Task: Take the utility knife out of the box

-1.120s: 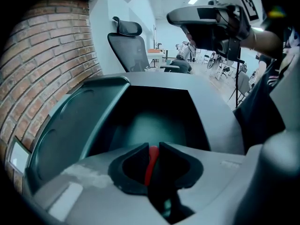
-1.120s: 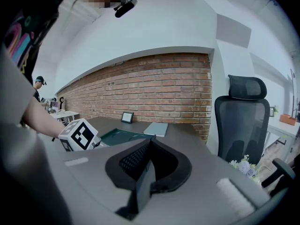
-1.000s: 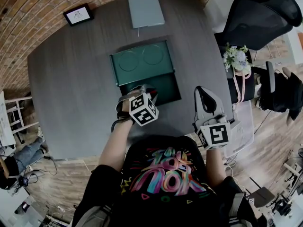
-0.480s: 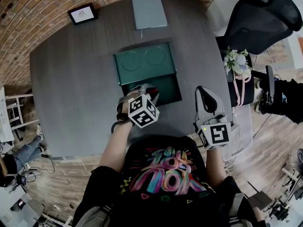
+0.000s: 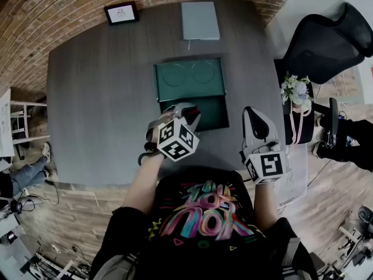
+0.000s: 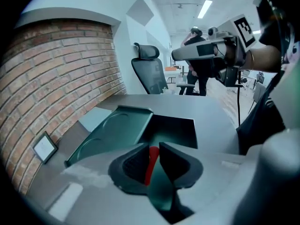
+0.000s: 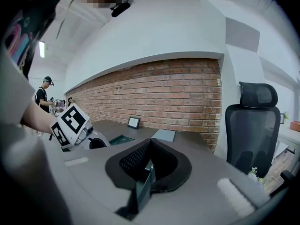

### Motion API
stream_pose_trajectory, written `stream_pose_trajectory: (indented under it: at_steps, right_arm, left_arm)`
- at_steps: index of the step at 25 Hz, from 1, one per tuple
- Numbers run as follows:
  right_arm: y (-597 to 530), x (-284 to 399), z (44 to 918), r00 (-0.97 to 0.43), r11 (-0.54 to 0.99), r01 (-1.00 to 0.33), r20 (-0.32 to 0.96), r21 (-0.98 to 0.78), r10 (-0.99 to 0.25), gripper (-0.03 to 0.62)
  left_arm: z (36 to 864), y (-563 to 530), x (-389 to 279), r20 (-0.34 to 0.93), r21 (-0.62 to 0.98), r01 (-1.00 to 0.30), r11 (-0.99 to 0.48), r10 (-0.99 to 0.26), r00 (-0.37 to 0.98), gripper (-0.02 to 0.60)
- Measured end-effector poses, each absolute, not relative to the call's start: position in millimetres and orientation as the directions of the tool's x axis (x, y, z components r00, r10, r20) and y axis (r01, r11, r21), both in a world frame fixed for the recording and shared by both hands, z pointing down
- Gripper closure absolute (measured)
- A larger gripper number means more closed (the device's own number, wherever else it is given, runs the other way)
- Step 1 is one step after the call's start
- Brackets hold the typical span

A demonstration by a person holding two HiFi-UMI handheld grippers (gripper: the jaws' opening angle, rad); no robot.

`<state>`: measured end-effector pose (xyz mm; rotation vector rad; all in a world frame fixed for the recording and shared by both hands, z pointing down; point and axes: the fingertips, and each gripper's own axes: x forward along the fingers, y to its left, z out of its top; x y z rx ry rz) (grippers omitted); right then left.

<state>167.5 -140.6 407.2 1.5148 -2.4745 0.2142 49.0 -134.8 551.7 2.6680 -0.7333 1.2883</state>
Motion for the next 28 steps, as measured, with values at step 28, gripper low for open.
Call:
stream_pose_trajectory:
  at_steps: [28]
  right_arm:
    - [-155.2,109.4,383.6,-0.617,0.640,-0.767,0.229,0.036,-0.753,0.595]
  left_arm:
    - [384.4,-146.5,-29.7,0.284,-0.099,-0.836,-0.539,-0.821,0.496,0.508]
